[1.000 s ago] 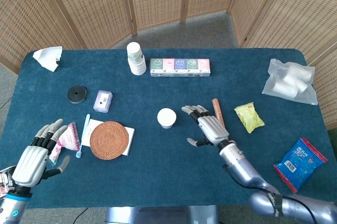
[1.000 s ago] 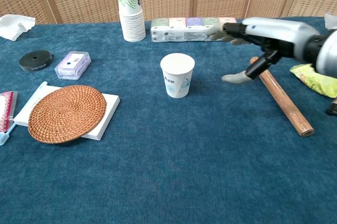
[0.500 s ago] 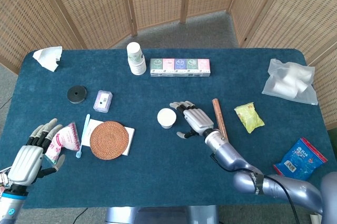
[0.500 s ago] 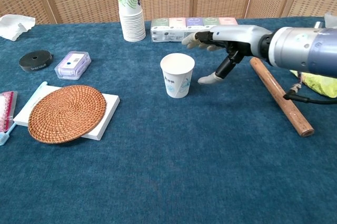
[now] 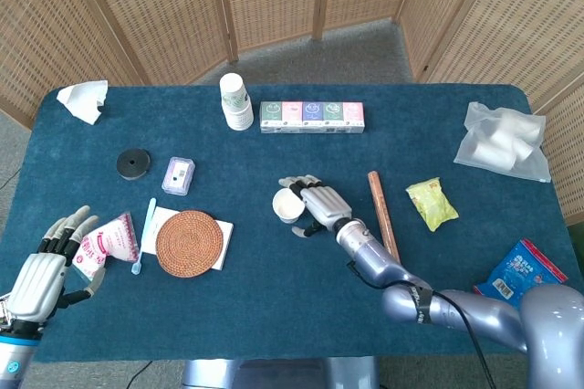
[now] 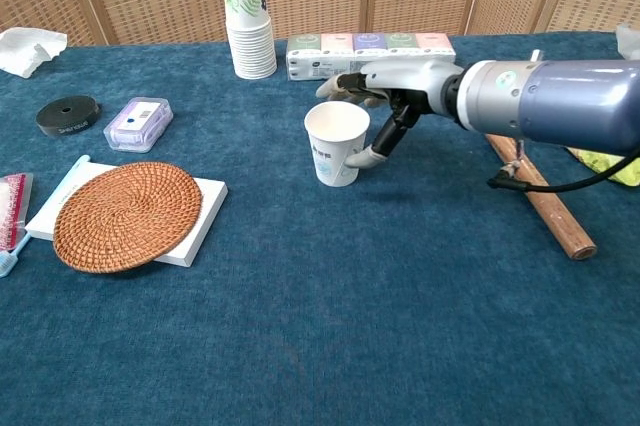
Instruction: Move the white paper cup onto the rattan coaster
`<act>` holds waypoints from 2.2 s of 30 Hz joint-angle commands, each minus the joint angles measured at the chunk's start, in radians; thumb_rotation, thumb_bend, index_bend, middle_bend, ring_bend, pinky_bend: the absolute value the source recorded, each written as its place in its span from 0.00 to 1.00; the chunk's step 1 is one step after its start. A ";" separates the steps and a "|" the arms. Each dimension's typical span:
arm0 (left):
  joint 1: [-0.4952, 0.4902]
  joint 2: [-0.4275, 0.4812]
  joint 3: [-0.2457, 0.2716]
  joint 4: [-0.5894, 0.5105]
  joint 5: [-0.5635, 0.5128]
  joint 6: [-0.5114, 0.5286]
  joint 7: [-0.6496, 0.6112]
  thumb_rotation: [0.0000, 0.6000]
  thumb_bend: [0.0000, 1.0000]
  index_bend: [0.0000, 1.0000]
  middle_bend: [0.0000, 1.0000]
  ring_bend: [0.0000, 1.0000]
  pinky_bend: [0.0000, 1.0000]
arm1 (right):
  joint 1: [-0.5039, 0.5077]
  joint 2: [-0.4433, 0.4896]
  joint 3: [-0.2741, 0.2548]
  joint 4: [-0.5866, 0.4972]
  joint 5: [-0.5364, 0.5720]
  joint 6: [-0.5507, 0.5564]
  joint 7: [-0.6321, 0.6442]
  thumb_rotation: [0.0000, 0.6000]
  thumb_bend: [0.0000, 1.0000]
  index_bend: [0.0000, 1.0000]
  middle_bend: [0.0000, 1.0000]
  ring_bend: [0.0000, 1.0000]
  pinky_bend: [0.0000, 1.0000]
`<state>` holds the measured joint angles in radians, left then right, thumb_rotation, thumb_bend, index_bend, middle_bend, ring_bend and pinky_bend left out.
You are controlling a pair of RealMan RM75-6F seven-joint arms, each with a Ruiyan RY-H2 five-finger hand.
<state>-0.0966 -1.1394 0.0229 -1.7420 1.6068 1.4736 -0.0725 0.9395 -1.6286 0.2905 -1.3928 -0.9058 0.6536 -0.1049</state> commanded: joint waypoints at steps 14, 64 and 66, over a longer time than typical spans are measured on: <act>0.005 -0.015 -0.002 0.044 -0.028 -0.004 -0.046 0.92 0.45 0.03 0.00 0.00 0.00 | 0.054 -0.067 0.002 0.122 0.035 -0.001 0.013 1.00 0.34 0.24 0.10 0.06 0.46; -0.012 0.010 0.001 0.022 0.077 0.054 -0.060 0.91 0.45 0.03 0.00 0.00 0.00 | 0.184 -0.050 0.044 -0.302 0.216 0.207 -0.138 1.00 0.36 0.32 0.15 0.13 0.50; -0.010 0.010 0.005 0.021 0.084 0.060 -0.066 0.92 0.45 0.03 0.00 0.00 0.00 | 0.188 -0.059 0.044 -0.299 0.219 0.210 -0.138 1.00 0.36 0.32 0.15 0.13 0.50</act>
<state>-0.1073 -1.1293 0.0261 -1.7204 1.6892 1.5317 -0.1367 1.1253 -1.6849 0.3346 -1.6935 -0.6882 0.8621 -0.2423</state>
